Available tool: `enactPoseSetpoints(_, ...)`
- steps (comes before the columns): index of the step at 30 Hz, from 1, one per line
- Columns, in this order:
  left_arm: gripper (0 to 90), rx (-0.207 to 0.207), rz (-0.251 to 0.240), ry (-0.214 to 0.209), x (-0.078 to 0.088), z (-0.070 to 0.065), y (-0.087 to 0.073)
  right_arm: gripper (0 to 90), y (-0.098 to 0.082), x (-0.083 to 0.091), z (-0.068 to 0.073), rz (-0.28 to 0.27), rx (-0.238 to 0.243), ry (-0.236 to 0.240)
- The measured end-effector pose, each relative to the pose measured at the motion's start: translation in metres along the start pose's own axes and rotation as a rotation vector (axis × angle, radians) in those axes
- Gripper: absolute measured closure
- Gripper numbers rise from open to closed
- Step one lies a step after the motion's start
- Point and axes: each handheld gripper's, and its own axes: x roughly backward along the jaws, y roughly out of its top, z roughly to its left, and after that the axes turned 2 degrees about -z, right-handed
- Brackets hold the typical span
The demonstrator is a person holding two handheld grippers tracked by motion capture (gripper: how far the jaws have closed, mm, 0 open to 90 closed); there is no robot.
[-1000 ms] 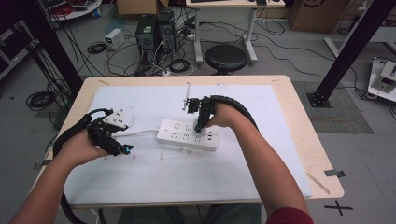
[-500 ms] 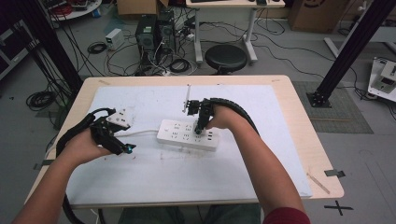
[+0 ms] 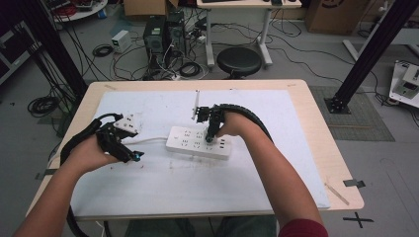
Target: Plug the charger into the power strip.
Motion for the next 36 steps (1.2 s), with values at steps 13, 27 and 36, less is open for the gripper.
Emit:
enactPoseSetpoints(13, 24.0, 0.003, -0.015, 0.003, 0.003, 0.005, 0.008, 39.9, -0.04, 0.053, 0.002, -0.325, -0.13, 0.01)
enactPoseSetpoints(27, 24.0, -0.031, -0.075, -0.005, 0.014, 0.005, 0.024, 28.1, -0.103, 0.077, 0.036, -0.609, -0.216, 0.009)
enactPoseSetpoints(36, 22.8, -0.032, -0.138, -0.004, 0.018, 0.009, 0.022, 20.5, -0.138, 0.08, 0.052, -0.724, -0.297, -0.031)
